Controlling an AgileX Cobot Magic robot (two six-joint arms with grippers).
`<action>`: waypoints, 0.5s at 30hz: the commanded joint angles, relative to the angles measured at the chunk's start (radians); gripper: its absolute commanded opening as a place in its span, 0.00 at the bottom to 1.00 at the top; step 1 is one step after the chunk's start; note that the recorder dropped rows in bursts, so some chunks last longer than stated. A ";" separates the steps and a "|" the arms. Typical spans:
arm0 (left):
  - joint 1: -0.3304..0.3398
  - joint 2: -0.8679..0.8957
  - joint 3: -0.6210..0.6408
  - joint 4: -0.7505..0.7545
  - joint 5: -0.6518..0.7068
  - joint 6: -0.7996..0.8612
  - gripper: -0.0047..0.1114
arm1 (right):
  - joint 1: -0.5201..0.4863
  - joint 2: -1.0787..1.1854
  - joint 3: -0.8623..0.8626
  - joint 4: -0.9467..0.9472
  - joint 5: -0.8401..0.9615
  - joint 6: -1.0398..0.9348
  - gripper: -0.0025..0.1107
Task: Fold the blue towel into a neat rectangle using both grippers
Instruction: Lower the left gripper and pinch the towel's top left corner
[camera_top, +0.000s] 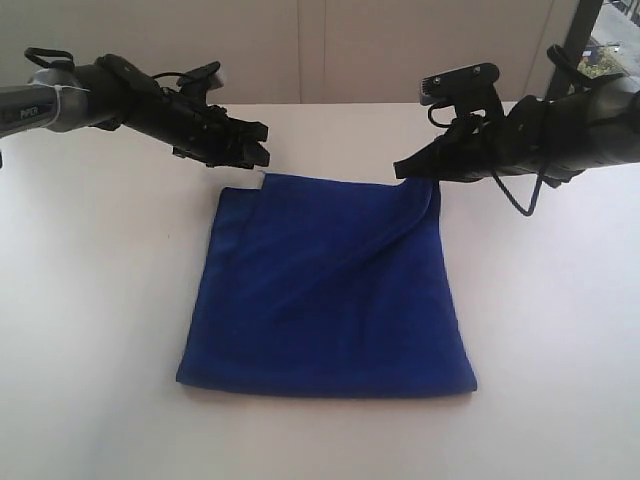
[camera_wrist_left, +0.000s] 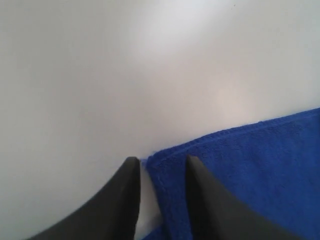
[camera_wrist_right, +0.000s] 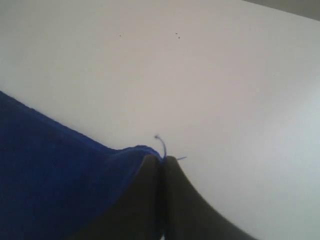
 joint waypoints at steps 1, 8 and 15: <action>-0.004 0.015 -0.006 -0.056 0.003 0.044 0.39 | 0.000 0.001 -0.005 -0.003 -0.014 0.005 0.02; -0.004 0.058 -0.006 -0.123 0.004 0.082 0.39 | 0.000 0.001 -0.005 -0.003 -0.014 0.005 0.02; -0.004 0.060 -0.006 -0.221 0.007 0.164 0.38 | 0.000 0.001 -0.005 -0.003 -0.014 0.005 0.02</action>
